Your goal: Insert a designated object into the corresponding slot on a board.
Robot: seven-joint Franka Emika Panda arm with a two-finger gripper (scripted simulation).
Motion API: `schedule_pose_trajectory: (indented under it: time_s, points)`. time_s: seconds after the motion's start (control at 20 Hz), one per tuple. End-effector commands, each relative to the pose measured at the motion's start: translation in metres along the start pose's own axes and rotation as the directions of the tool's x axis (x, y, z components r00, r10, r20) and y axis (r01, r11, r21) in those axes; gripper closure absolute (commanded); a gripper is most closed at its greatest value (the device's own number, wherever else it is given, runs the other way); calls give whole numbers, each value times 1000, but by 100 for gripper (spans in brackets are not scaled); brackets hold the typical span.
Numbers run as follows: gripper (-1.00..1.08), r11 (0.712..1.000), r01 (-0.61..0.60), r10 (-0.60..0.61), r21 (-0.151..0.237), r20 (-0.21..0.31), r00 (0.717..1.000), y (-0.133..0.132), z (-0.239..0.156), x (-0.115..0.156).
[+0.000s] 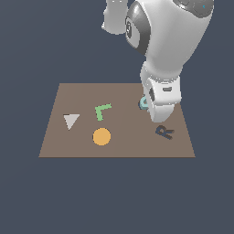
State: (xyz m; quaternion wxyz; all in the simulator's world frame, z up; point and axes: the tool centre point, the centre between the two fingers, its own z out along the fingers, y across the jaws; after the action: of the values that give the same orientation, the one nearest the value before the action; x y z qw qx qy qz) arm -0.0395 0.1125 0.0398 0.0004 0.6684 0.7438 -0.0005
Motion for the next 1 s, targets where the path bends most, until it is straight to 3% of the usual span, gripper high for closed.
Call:
schedule_pose_trajectory:
  time_s: [0.0,0.7,0.75,0.95]
  points:
    - [108,999,33,-33,0,0,999,-4,0,-1]
    - [108,998,60,-60,0,0,998,-7,10,-2]
    - [-92,998,60,-60,0,0,998,-7,10,-2]
    - [-92,998,60,-60,0,0,998,-7,10,-2]
